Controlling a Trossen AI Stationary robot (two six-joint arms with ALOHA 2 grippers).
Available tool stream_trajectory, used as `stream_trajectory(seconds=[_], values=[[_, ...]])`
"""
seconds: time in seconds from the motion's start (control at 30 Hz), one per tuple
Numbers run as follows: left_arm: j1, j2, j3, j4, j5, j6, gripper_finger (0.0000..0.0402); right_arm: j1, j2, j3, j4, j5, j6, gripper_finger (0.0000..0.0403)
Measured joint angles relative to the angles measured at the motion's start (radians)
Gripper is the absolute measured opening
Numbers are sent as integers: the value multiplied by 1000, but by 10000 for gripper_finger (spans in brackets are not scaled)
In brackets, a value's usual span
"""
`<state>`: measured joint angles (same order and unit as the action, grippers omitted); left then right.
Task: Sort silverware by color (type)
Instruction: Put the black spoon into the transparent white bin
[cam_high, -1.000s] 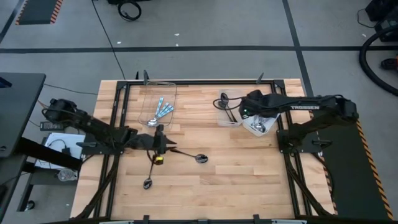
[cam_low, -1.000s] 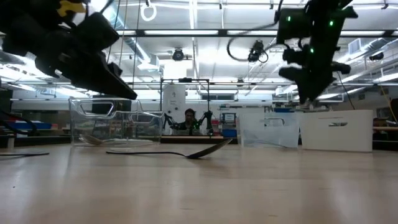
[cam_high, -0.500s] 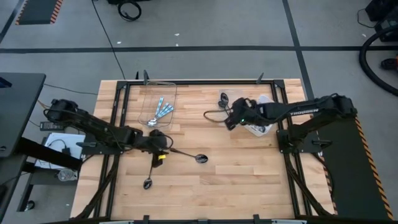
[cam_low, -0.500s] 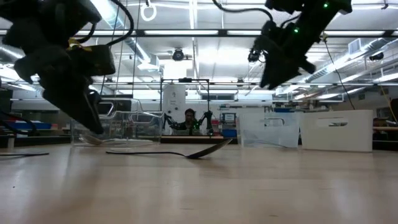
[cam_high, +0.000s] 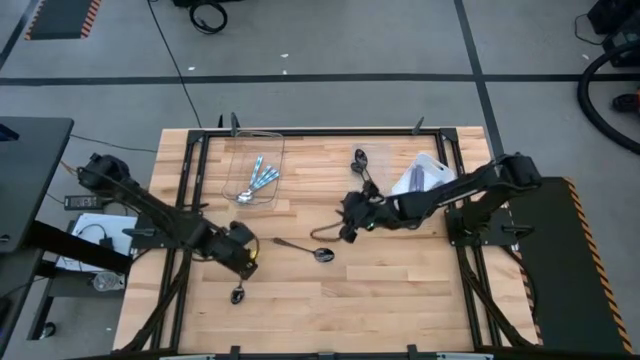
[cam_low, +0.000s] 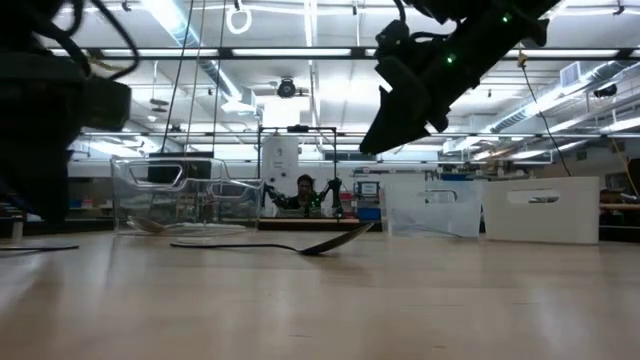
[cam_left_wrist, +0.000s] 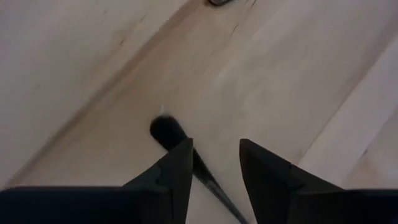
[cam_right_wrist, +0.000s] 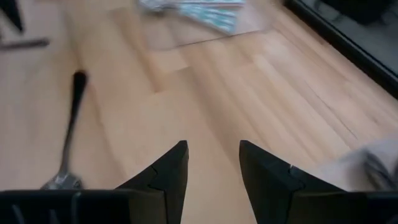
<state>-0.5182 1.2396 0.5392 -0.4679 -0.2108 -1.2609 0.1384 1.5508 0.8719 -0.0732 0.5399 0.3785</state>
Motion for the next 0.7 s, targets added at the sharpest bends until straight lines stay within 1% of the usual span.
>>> stream_trajectory(seconds=[0.13, 0.27, 0.37, 0.53, 0.7], values=[[-83, 0, 20, -35, -98, -157, 121, 23, 45, 0, 50, -6, -119, 153], [-141, 45, 72, -108, -131, -272, 111, 25, 52, 0, 52, -9, -167, 153], [-173, 87, 90, -112, -133, -314, 109, 29, 45, 0, 43, -12, -189, 154], [-226, 156, 115, -112, -126, -462, 109, 48, 42, 0, -16, -36, -198, 154], [-244, 243, 209, -222, -95, -533, 107, 70, 43, 0, -41, -36, -205, 154]])
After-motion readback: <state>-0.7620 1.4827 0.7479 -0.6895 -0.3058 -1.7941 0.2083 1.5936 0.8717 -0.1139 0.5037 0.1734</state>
